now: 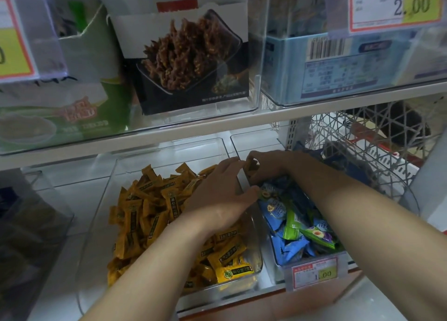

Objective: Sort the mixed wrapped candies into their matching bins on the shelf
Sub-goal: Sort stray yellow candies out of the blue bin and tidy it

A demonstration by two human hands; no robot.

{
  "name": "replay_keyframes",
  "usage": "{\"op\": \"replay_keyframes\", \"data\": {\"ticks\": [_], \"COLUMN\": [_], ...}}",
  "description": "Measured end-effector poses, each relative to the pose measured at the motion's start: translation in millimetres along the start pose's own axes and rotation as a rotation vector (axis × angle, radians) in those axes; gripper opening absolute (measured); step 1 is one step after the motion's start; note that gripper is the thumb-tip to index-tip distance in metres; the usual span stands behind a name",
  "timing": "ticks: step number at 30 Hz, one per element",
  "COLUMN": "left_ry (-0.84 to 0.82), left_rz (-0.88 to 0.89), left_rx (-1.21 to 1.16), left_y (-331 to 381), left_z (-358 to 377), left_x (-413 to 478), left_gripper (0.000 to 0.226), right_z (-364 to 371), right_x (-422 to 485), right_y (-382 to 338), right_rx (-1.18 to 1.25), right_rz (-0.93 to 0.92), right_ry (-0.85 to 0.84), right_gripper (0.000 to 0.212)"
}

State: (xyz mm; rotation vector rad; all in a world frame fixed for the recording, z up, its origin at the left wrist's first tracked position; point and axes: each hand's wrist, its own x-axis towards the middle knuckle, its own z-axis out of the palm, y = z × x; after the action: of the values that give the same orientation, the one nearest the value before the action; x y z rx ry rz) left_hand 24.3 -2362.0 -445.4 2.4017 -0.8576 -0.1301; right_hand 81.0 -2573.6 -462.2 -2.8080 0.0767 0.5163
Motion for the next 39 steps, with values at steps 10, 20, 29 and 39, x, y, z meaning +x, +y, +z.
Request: {"op": "replay_keyframes", "data": {"ticks": [10,20,29,39], "left_ry": [0.004,0.024,-0.006,0.056], "left_rz": [-0.007,0.037,0.029,-0.043], "left_rx": [-0.03,-0.096,-0.128,-0.005], "left_y": [3,1,-8,4], "left_z": [-2,-3,-4,0], "left_x": [-3,-4,-3,4], "left_gripper": [0.065,0.055,0.065,0.07], "right_z": [-4,-4,-22,-45], "right_x": [7,14,-5,-70], "right_y": [-5,4,18,35], "right_rx": [0.011,0.066,0.293,0.46], "right_rz": [-0.017,-0.127,-0.248,-0.283], "right_ry": [-0.173,-0.12,0.093,0.393], "right_gripper": [0.063,0.048,0.04,0.038]}}
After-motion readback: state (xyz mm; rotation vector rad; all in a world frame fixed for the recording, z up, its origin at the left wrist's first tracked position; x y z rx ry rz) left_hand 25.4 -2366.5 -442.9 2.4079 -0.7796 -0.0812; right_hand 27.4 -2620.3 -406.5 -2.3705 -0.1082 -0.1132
